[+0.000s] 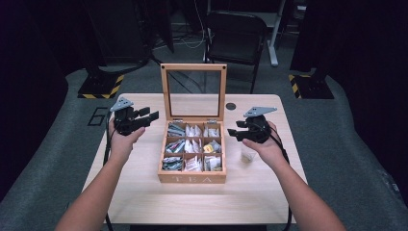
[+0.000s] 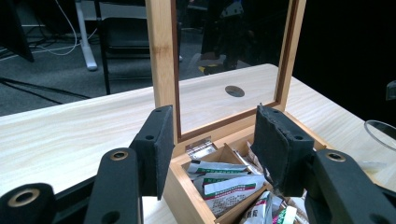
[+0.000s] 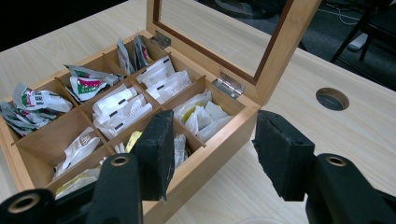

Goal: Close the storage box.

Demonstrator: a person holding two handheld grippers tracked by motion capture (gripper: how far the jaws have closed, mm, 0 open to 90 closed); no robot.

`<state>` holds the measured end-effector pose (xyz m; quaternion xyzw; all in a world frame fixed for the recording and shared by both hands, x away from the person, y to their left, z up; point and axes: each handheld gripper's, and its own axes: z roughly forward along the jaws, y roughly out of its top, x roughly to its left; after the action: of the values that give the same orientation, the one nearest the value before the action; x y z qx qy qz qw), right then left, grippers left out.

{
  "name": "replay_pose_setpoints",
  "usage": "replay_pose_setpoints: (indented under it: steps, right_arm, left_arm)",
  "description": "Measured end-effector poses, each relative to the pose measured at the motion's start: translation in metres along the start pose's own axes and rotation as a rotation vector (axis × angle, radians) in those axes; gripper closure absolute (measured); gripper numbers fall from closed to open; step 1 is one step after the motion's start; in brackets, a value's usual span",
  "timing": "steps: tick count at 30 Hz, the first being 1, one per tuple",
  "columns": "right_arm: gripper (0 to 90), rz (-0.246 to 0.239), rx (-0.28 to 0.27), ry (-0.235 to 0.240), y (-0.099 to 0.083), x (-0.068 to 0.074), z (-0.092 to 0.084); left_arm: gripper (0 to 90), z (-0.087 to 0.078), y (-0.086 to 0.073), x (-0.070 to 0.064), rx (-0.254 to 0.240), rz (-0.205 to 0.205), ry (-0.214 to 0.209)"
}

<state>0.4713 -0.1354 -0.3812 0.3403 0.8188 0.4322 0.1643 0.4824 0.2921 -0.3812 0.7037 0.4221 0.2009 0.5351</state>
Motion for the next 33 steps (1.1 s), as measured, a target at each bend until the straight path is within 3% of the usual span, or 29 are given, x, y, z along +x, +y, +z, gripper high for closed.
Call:
replay_pose_setpoints:
  steps: [9, 14, 28, 33]
  right_arm:
    - [45.1, 0.010, -0.002, 0.020, 0.012, 0.002, 0.006]
    - [45.4, -0.008, -0.007, 0.022, 0.021, 0.003, 0.010]
    - [47.1, 0.006, -0.031, 0.017, 0.044, -0.005, 0.024]
    - [51.4, 0.011, -0.029, 0.018, 0.053, -0.009, 0.027]
  left_arm:
    - [47.3, 0.000, 0.001, 0.000, -0.003, -0.004, -0.003]
    - [47.3, 0.000, 0.002, 0.000, -0.002, -0.003, -0.005]
    - [47.2, -0.001, 0.001, 0.000, 0.005, -0.005, -0.011]
    - [47.2, 0.000, 0.000, 0.000, 0.002, -0.006, -0.009]
